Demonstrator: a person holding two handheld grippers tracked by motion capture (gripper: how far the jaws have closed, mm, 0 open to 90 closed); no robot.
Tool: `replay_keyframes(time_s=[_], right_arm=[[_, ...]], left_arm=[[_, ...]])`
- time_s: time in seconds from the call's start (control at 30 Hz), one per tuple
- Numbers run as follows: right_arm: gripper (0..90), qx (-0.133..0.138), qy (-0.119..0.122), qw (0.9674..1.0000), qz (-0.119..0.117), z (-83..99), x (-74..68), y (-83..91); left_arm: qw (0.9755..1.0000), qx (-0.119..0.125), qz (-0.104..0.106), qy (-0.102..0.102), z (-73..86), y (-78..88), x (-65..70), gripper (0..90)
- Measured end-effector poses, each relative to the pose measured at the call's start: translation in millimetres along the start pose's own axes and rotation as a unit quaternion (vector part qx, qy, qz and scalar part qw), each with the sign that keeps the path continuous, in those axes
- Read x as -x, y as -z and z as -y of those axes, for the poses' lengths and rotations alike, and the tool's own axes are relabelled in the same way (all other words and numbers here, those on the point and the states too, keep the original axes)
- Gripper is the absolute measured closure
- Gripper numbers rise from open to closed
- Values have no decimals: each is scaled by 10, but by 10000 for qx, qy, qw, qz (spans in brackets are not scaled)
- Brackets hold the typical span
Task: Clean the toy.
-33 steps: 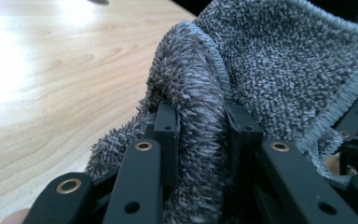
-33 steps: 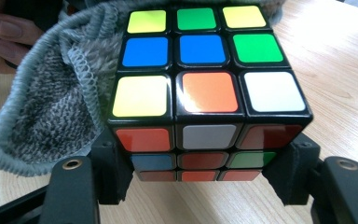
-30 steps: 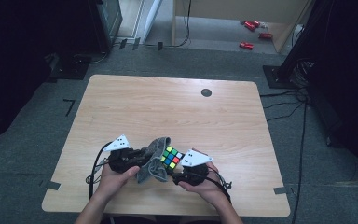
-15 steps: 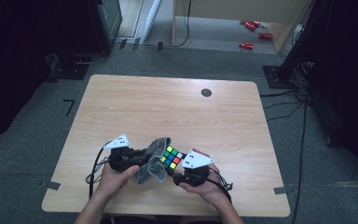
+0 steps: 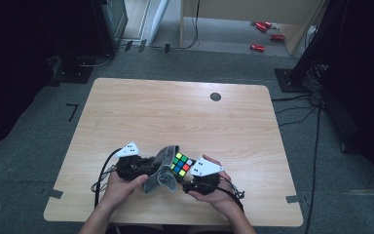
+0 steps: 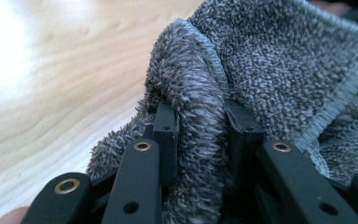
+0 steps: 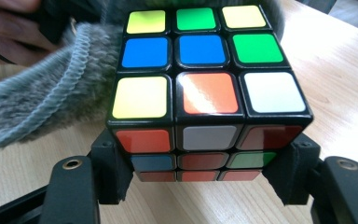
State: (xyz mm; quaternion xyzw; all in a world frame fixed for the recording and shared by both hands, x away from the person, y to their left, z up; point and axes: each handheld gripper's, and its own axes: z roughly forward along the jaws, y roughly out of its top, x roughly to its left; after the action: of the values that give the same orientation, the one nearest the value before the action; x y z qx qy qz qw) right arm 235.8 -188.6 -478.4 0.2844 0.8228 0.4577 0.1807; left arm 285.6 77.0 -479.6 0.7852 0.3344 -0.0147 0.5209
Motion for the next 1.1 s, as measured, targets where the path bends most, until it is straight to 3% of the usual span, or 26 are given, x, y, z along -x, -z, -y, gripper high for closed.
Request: replay_keyframes(time_s=[0.07,0.13,0.23,0.27,0.3,0.47,0.53,0.57,0.6,0.63,0.67,0.73,0.77,0.8,0.83,0.9,0.93,1.1], right_arm=[[344,-145,-50,9999,77,40,15,-46],[344,-243,-15,9996,127,66,7,-75],[344,-171,56,9997,157,29,-16,-41],[344,-171,56,9997,157,29,-16,-41],[344,-20,-8,9999,144,-18,-10,7],[344,35,-68,9998,172,-42,20,47],[344,-7,-146,9996,225,-26,48,29],[344,-67,-150,9995,272,-20,58,15],[344,-124,-133,9994,309,-14,64,7],[344,-164,-128,9993,306,-9,64,-4],[344,-188,-105,9993,316,-5,60,-12],[344,-249,-71,9991,332,-9,32,-32],[344,-249,-71,9991,332,-9,32,-32],[344,-275,18,9992,296,-24,-9,-42],[344,-239,62,9992,319,-38,-32,-41],[345,-365,245,9975,545,-47,-64,-50],[345,-370,247,9976,539,-44,-57,-47],[346,-423,210,9980,418,-54,-28,-35]], left_arm=[[9991,328,246,43,-46,67,28,703],[9996,220,115,-93,-52,50,56,701],[9999,138,79,-47,-25,18,41,703],[10000,78,-10,-38,-9,-2,38,703],[9992,-88,-302,-235,18,-51,74,705],[9978,-45,-495,-439,-5,-59,142,710],[9982,402,-237,-370,-70,69,150,712],[9982,402,-237,-370,-70,69,150,712],[9975,602,-117,-365,-95,121,162,711],[9934,922,7,-681,-130,200,240,706],[9911,994,109,-874,-142,218,295,701],[9879,893,150,-1257,-161,193,421,690],[9879,893,150,-1257,-161,193,421,687],[9842,600,-285,-1639,-147,93,518,686],[9840,574,-358,-1650,-135,63,527,680],[9866,541,-374,-1492,-127,46,492,681],[9875,543,-370,-1430,-128,50,473,681],[9864,499,-635,-1428,-137,63,471,681]])
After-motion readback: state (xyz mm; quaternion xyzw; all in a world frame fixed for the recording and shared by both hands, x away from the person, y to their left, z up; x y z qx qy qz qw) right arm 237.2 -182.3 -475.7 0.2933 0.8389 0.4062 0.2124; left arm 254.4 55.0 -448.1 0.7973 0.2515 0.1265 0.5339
